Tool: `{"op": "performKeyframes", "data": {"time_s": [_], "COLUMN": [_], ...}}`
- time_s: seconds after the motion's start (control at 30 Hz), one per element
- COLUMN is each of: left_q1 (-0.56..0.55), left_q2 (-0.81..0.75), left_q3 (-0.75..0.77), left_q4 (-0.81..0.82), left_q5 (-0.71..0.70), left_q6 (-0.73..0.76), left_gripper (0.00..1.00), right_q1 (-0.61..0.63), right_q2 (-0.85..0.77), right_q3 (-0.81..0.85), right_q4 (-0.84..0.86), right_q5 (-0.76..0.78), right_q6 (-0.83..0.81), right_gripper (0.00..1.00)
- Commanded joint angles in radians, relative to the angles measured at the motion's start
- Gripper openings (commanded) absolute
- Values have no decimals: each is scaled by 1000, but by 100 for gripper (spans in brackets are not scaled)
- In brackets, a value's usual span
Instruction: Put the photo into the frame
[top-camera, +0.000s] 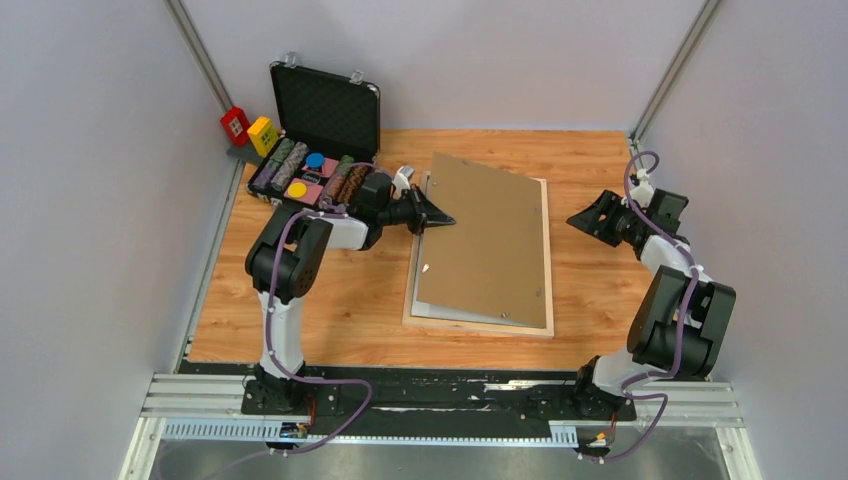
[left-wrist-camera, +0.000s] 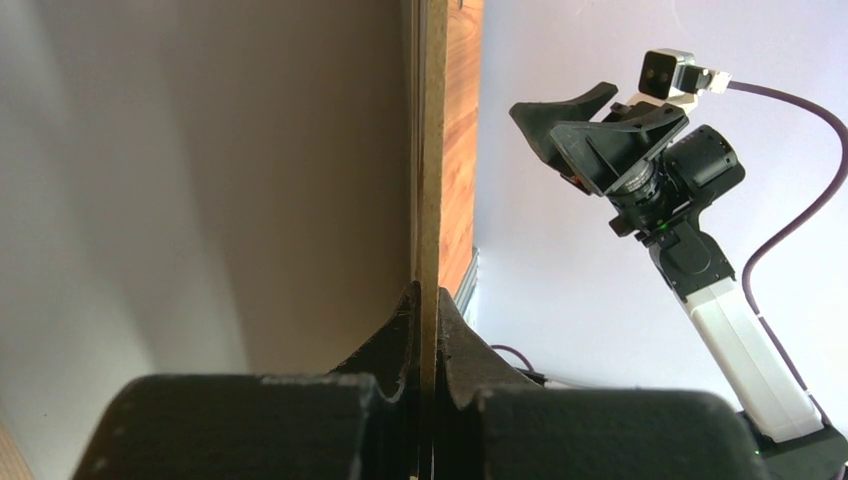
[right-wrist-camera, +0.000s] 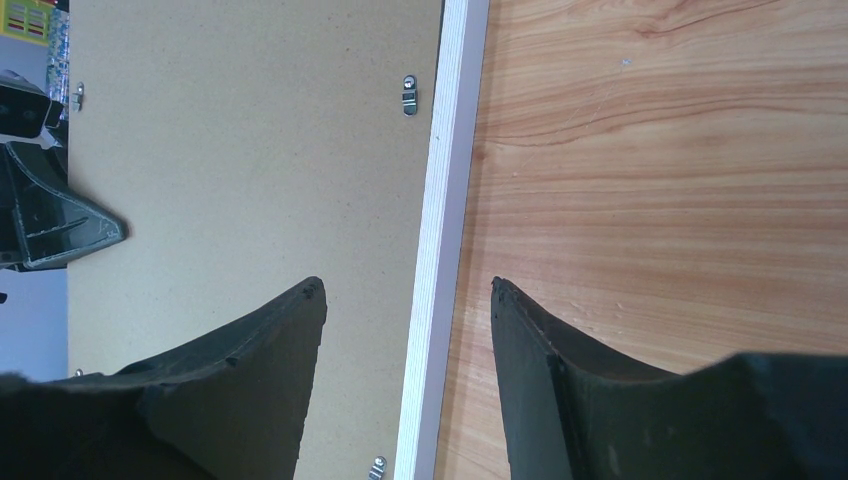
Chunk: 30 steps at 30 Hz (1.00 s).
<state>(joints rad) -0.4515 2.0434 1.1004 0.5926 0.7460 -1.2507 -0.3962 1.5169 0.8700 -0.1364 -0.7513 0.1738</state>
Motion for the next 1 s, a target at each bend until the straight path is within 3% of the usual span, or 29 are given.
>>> {"op": "performKeyframes", "data": {"time_s": [0.0, 0.97], "left_q1": [-16, -26], "left_q2": [-70, -96], "left_q3": [11, -9], "left_q4": [0, -62], "left_q5": [20, -3], "left_q6": [11, 39], "left_gripper": [0, 0], "right_q1": [-5, -7], "right_q2": [-6, 1], "right_q3": [0, -2], "right_q4": [47, 47], "right_q5": [-22, -22], "right_q6": [-3, -6], "right_gripper": [60, 60]}}
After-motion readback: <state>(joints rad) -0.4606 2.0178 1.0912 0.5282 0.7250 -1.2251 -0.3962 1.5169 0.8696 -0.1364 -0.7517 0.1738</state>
